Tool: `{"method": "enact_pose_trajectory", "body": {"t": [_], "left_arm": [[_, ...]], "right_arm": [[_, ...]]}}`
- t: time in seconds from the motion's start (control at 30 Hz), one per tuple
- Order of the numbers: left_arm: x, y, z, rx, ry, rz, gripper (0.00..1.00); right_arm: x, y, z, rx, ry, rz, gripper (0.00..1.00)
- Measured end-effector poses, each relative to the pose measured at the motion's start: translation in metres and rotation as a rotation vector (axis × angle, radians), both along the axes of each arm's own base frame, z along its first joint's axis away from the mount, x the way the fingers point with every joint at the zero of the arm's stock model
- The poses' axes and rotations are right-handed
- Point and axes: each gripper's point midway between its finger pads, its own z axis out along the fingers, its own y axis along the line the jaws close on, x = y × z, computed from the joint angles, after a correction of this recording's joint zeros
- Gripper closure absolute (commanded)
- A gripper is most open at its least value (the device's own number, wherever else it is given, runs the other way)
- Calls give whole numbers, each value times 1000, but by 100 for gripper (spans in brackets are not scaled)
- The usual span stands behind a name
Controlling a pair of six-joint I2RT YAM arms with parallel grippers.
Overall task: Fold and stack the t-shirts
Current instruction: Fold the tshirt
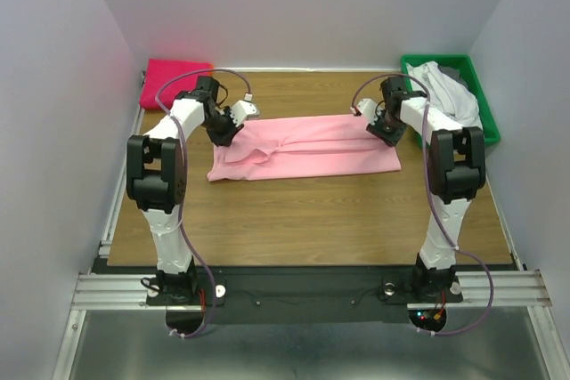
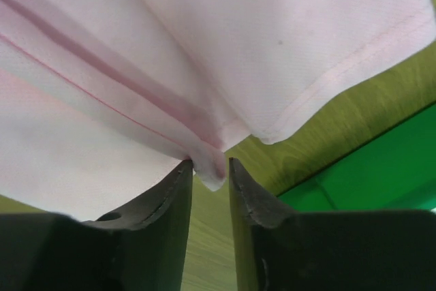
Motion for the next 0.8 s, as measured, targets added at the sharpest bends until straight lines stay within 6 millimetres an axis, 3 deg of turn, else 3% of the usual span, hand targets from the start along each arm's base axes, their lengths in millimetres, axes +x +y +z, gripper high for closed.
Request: {"method": "enact_pose_trajectory", "body": {"t": [0.1,0.2,0.33,0.47,0.53,0.67,0.73,0.8], "left_arm": [[1,4,-3,-4,9,23,57],[7,16,-1,-31,2,78,50],[8,47,5,-79,-1,198,49],[-16,76,21,-124,-7,302,49],[-32,80,26,-146,-9,324,49],[-69,65,21,-201,33,321,43],[-82,57,10,-231,82,319,36],[-94,51,-2,-252,131,320,36]], "right_arm": [[8,2,5,14,-22,-33,58],[15,4,12,30,-49,-64,48],[11,4,22,64,-69,-126,46],[-3,6,39,133,-93,-197,50],[-15,6,46,170,-93,-235,51],[-35,8,42,240,-58,-313,52],[-43,9,31,269,-19,-358,51],[-48,10,20,292,20,-397,51]]}}
